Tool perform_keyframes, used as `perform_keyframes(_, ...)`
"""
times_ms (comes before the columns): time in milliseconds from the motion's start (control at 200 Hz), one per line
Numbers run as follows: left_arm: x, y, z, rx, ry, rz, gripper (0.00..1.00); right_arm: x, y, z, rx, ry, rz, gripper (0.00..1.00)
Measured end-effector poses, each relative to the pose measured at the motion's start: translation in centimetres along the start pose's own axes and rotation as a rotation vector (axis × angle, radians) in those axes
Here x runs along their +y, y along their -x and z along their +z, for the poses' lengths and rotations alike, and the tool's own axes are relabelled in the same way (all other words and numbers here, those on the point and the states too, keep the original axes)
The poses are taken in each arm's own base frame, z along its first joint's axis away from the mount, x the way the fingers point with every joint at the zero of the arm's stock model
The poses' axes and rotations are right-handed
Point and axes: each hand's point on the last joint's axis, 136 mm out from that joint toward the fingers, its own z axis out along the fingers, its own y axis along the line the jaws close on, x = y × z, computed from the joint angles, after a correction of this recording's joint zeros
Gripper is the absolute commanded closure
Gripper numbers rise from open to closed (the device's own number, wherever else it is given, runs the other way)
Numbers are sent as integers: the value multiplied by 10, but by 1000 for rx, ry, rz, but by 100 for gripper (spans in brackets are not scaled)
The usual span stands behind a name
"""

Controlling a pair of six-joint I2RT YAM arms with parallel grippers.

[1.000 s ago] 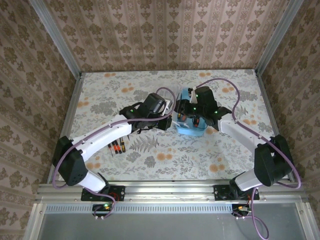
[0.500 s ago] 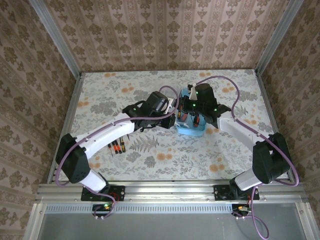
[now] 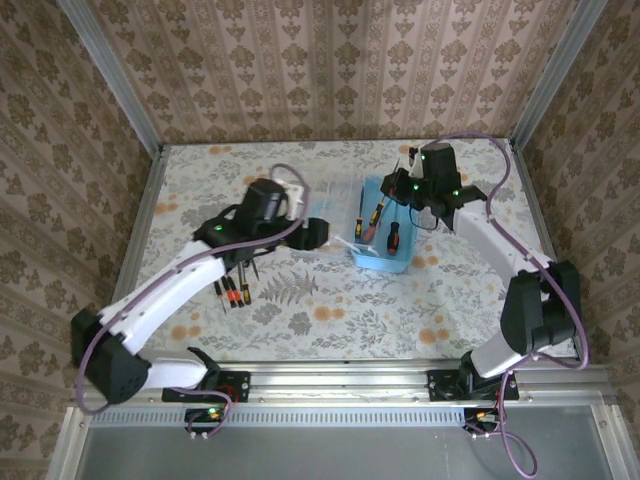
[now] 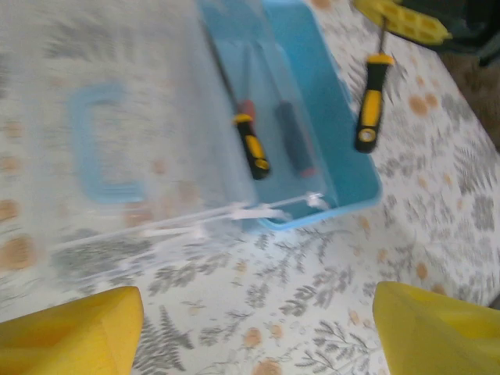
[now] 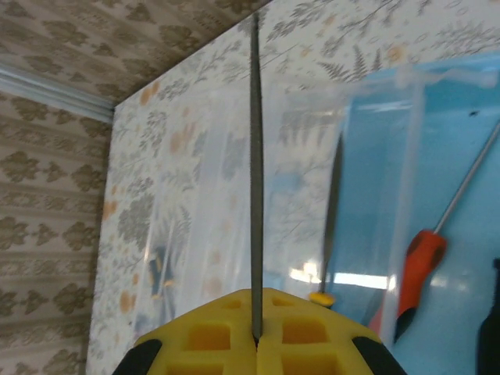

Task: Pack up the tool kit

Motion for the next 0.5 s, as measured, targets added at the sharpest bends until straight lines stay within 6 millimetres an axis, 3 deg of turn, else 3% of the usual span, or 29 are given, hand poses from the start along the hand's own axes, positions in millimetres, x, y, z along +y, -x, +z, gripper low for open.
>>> perform_keyframes(100, 26, -8, -14, -28, 46, -54, 22, -13, -3, 22, 52, -40, -9, 100)
perform_keyframes(290, 63, -58, -6, 84, 155, -138, 20, -42, -26, 58, 173, -118, 0, 100)
perform_keyframes(455, 80, -85, -3, 147, 213, -181, 20, -44, -35, 71, 223, -138, -24, 100)
perform_keyframes(500, 82, -88, -4, 152, 218, -186, 19, -42, -35, 74, 226, -138, -31, 96)
